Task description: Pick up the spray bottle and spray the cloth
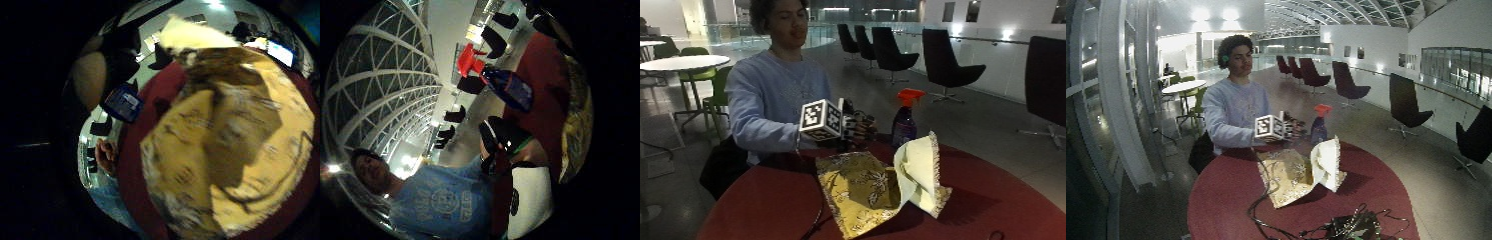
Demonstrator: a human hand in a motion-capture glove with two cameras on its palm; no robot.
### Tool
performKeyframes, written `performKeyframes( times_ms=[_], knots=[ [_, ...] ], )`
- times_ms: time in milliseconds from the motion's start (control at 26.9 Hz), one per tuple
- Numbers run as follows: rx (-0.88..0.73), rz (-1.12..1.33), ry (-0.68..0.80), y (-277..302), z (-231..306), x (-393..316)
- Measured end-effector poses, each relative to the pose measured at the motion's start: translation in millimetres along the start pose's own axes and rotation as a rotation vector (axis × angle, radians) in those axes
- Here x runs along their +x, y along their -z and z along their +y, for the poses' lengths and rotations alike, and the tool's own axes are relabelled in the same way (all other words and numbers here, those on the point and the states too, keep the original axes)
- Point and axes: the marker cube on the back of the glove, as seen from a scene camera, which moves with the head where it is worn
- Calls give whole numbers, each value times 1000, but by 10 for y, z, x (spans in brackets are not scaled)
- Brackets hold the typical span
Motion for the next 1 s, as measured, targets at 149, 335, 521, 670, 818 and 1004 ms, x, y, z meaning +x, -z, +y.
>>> performKeyframes(
  times_ms=[149, 335, 521, 670, 818, 1004],
  knots=[
    [29, 157, -62, 611, 329, 444],
    [56, 342, -152, 1169, 758, 1030],
    [57, 458, -193, 1465, 998, 1380],
    [32, 522, -190, 1533, 1105, 1481],
    [6, 570, -180, 1545, 1149, 1508],
    [-12, 597, -172, 1517, 1158, 1487]
  ],
)
